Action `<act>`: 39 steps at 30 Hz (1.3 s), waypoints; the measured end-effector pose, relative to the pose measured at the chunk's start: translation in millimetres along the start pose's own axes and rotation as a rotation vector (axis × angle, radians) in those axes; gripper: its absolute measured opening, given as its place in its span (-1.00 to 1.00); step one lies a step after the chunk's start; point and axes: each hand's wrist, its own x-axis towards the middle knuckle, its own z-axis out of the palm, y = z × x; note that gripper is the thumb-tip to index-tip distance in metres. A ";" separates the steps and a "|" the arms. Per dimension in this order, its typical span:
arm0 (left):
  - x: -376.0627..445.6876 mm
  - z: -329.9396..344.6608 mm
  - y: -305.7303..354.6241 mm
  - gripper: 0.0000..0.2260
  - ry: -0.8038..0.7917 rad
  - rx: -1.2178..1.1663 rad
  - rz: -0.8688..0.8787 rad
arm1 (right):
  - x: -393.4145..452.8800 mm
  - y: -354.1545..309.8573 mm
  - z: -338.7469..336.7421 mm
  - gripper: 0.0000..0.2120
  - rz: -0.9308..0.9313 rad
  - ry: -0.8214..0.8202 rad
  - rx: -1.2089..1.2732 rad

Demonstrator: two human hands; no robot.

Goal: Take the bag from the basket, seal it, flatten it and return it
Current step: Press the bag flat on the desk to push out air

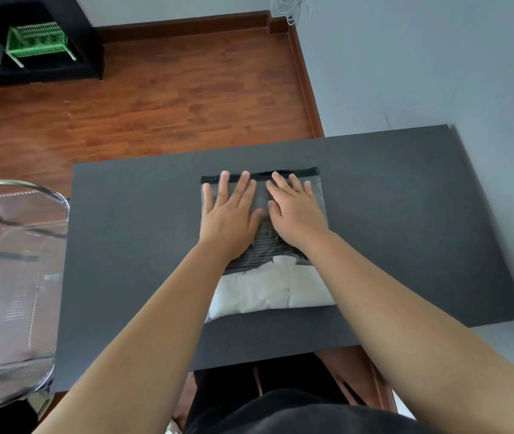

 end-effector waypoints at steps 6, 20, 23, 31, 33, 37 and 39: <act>0.6 12.2 -1.0 -0.45 -0.076 -0.012 0.010 | 5.4 0.6 10.0 -0.54 -0.009 0.018 -0.031; 8.8 2.6 3.0 -0.50 -0.105 0.104 0.025 | 12.9 -3.7 12.8 -0.52 -0.059 0.015 -0.313; 11.1 -1.7 2.7 -0.50 -0.131 0.125 0.047 | 15.3 -4.2 12.1 -0.55 -0.063 0.017 -0.310; 6.2 -2.1 -9.0 -0.53 -0.081 -0.003 0.060 | 6.9 0.9 4.3 -0.58 -0.037 0.076 -0.162; 5.0 -2.0 -6.9 -0.54 -0.047 -0.002 0.046 | 6.6 -2.9 5.0 -0.62 -0.021 0.097 -0.180; 2.9 -0.4 -0.9 -0.55 -0.018 -0.083 0.041 | 4.1 -6.5 7.0 -0.63 -0.029 0.121 -0.264; 2.2 1.1 2.2 -0.55 -0.016 -0.084 0.058 | 3.1 -4.8 8.0 -0.63 -0.039 0.113 -0.293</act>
